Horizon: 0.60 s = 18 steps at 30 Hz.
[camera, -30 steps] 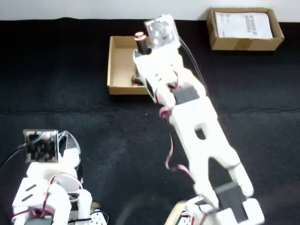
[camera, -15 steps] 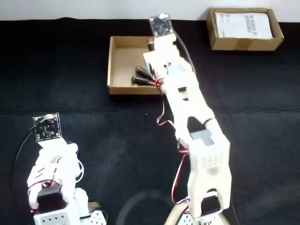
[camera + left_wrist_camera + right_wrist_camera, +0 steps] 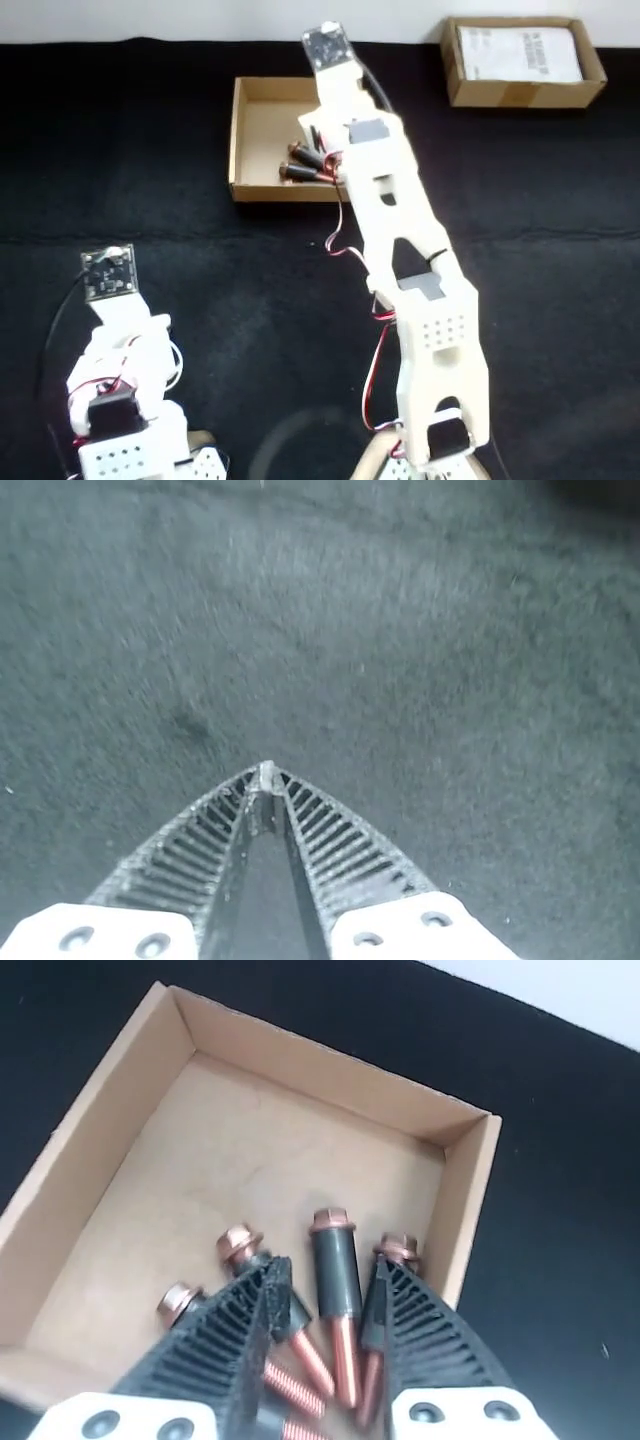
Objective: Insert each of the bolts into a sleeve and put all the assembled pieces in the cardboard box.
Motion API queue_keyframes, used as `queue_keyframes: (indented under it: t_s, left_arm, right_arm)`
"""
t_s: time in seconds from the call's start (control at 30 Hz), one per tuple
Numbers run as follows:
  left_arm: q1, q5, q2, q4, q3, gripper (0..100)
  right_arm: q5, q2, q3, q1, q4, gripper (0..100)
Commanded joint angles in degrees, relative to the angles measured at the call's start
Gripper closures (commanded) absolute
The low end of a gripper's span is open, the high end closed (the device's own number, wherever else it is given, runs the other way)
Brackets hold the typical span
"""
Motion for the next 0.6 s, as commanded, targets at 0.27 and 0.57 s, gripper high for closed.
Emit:
queue_keyframes:
  t_s: [0.27, 0.57]
  left_arm:
    - [-0.3, -0.1, -0.3, -1.0, 2.9, 99]
    - [-0.2, 0.0, -0.3, -0.9, 3.5, 99]
  right_arm:
    - [-0.2, -15.6, -29.2, -3.3, 37.8, 88.3]
    - [-0.2, -27.6, -44.4, -5.7, 47.6, 88.3]
